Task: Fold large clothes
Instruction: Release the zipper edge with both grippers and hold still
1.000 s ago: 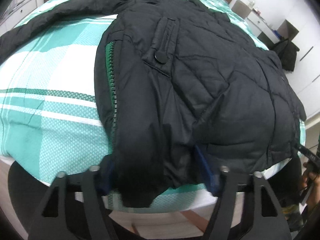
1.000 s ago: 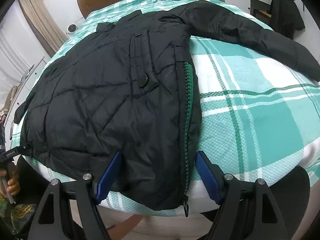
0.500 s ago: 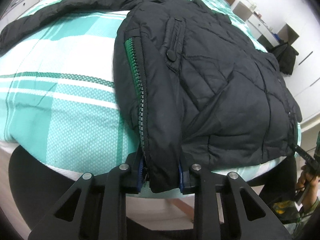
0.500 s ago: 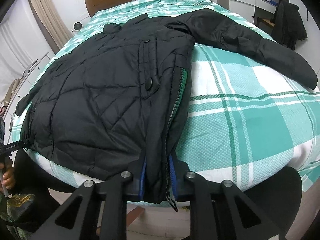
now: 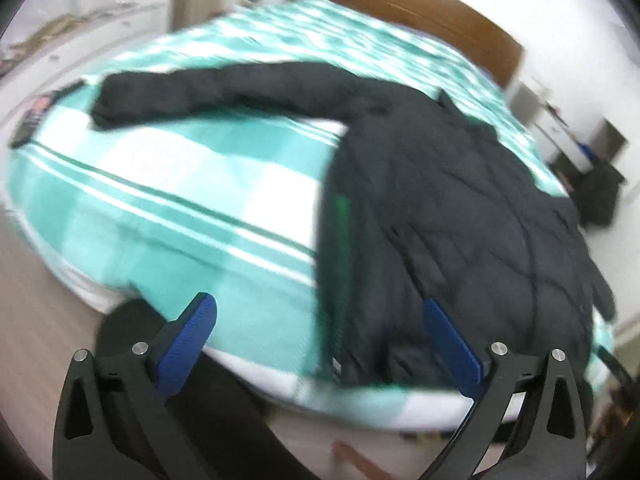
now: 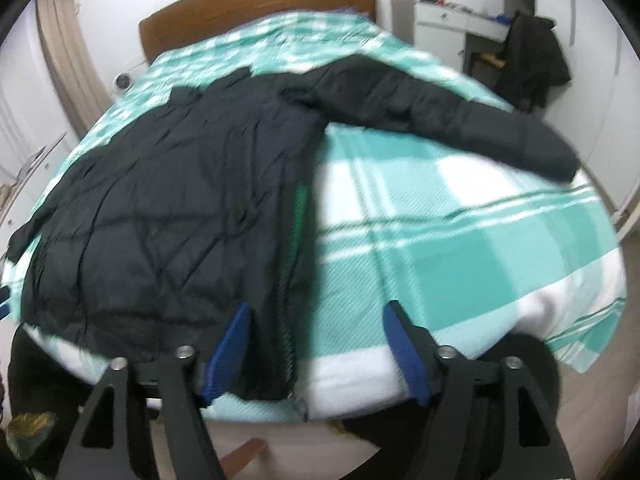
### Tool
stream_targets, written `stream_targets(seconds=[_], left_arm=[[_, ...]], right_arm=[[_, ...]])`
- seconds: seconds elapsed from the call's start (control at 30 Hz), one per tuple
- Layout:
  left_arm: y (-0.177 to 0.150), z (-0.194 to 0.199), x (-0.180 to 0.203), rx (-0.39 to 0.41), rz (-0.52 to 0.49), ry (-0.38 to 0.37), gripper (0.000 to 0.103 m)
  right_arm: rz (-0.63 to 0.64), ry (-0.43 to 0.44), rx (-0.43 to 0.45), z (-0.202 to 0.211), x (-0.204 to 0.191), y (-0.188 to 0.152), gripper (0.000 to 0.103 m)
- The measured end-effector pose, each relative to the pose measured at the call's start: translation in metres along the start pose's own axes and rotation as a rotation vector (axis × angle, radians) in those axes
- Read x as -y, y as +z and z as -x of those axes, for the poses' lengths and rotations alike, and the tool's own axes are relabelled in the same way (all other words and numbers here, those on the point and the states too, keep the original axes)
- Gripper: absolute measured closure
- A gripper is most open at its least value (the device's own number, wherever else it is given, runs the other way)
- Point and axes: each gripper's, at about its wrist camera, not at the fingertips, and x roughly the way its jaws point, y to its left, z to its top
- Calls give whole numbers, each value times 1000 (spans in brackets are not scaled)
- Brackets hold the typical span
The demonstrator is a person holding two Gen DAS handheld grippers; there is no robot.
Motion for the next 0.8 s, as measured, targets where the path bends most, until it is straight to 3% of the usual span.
stream_targets(seconds=[0.1, 0.2, 0.43, 0.53, 0.6, 0.8], left_arm=[[7, -4, 10, -15, -76, -1, 1], [9, 2, 18, 31, -110, 20, 1], [13, 2, 28, 83, -59, -77, 1], [14, 9, 35, 165, -66, -62, 1], [13, 11, 36, 213, -68, -48, 1], [4, 2, 29, 242, -34, -27, 1]], right_arm=[[-3, -7, 47, 9, -1, 12, 26], [13, -17, 73, 17, -8, 17, 25], [99, -8, 85, 21, -23, 12, 25], [125, 14, 159, 29, -30, 11, 25], [139, 17, 196, 33, -32, 9, 17], [124, 29, 201, 26, -33, 8, 15]])
